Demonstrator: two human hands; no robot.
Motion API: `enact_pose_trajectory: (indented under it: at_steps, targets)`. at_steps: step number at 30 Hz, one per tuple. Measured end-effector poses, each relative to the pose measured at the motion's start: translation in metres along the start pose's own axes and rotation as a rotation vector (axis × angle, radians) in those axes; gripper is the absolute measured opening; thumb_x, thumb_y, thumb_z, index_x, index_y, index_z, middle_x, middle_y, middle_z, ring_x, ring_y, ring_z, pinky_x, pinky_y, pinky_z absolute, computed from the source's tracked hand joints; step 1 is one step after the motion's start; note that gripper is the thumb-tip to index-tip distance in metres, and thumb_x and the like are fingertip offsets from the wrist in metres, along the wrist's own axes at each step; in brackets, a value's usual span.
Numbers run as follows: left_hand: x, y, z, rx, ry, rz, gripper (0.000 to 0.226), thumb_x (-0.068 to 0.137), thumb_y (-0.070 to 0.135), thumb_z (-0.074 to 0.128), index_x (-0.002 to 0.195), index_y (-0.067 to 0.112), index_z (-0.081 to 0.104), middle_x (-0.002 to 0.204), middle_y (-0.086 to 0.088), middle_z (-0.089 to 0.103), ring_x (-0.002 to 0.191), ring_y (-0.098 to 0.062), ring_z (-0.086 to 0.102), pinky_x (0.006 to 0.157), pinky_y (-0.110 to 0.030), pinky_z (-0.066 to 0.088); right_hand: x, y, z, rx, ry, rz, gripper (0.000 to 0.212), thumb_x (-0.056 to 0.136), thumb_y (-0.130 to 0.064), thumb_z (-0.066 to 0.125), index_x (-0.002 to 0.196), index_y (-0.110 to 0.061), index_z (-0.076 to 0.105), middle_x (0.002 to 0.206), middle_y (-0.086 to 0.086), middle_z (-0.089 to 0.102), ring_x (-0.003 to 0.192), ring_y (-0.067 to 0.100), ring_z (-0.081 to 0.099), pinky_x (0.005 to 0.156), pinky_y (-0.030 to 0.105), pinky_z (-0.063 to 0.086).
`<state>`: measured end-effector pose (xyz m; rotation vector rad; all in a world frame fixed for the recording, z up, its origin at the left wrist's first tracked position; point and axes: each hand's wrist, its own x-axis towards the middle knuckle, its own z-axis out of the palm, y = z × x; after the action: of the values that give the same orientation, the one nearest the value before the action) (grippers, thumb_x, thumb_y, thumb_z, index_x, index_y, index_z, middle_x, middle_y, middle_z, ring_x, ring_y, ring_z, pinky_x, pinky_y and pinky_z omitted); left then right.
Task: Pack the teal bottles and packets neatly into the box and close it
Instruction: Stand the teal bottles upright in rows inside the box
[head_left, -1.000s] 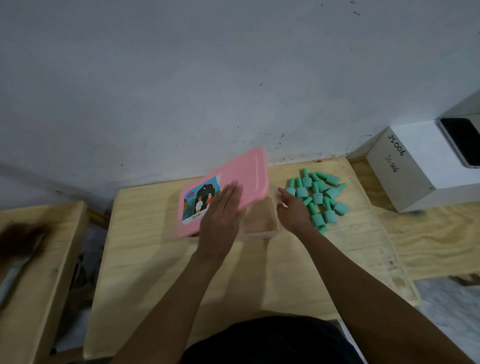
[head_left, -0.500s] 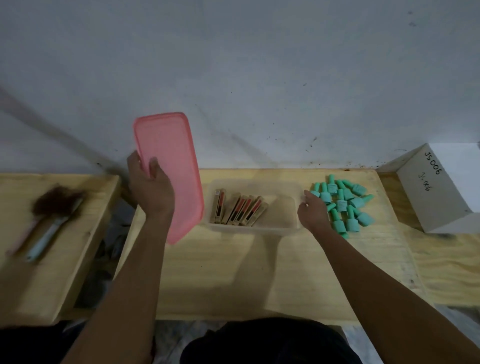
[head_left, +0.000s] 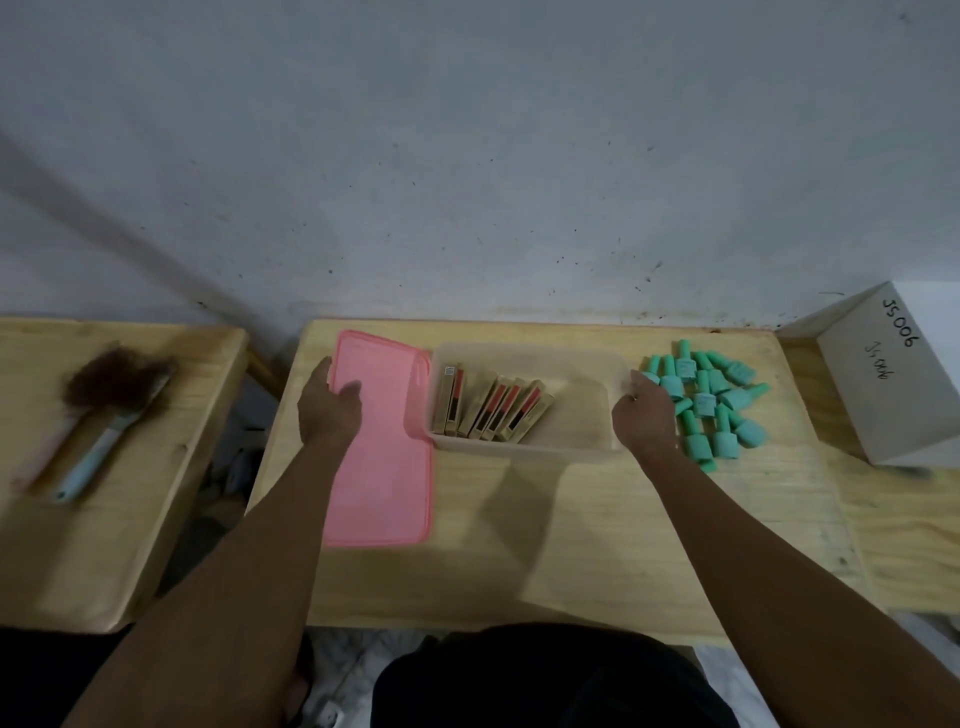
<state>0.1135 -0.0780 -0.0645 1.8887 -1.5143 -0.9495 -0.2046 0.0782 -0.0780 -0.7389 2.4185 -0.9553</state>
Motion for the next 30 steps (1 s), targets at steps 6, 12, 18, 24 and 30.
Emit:
enact_pose_trajectory:
  at_steps: [6, 12, 18, 24, 30]
  targets:
    - [-0.004, -0.028, 0.019, 0.539, -0.136, 0.035, 0.076, 0.086, 0.048, 0.058, 0.148, 0.024, 0.020, 0.152, -0.019, 0.022, 0.139, -0.040, 0.021, 0.110, -0.052, 0.029, 0.002, 0.001, 0.010, 0.001, 0.040, 0.053, 0.047, 0.094, -0.002, 0.040, 0.139, -0.005, 0.049, 0.135, 0.017, 0.057, 0.125, 0.034, 0.052, 0.104, 0.044, 0.043]
    - [-0.024, -0.063, 0.048, 0.710, -0.375, 0.107, 0.089, 0.081, 0.073, 0.042, 0.150, 0.026, 0.010, 0.160, -0.013, -0.005, 0.147, -0.037, -0.001, 0.116, -0.057, 0.011, 0.000, 0.001, 0.013, -0.013, 0.077, 0.054, 0.047, 0.095, -0.004, 0.040, 0.141, -0.008, 0.048, 0.135, 0.016, 0.057, 0.124, 0.033, 0.052, 0.103, 0.045, 0.044]
    - [-0.011, -0.069, 0.049, 0.740, -0.432, 0.081, 0.095, 0.080, 0.076, 0.040, 0.151, 0.028, -0.001, 0.158, -0.013, -0.018, 0.146, -0.037, -0.010, 0.115, -0.058, 0.007, 0.000, 0.003, 0.016, -0.031, 0.084, 0.063, 0.047, 0.097, -0.005, 0.039, 0.143, -0.010, 0.045, 0.138, 0.016, 0.055, 0.125, 0.034, 0.051, 0.104, 0.045, 0.043]
    - [-0.001, -0.063, 0.047, 0.738, -0.448, 0.080, 0.096, 0.081, 0.074, 0.043, 0.151, 0.027, -0.003, 0.158, -0.013, -0.020, 0.146, -0.036, -0.013, 0.115, -0.058, 0.004, 0.002, 0.002, 0.014, -0.077, 0.058, 0.057, 0.046, 0.099, -0.006, 0.037, 0.145, -0.011, 0.043, 0.136, 0.017, 0.056, 0.122, 0.034, 0.053, 0.098, 0.041, 0.044]
    - [0.000, -0.053, 0.045, 0.613, -0.372, 0.028, 0.087, 0.083, 0.062, 0.052, 0.150, 0.023, 0.014, 0.160, -0.012, 0.000, 0.147, -0.034, 0.003, 0.115, -0.056, 0.011, 0.003, 0.001, 0.012, -0.062, 0.037, 0.076, 0.046, 0.100, -0.007, 0.037, 0.146, -0.012, 0.042, 0.139, 0.015, 0.054, 0.126, 0.032, 0.051, 0.102, 0.041, 0.042]
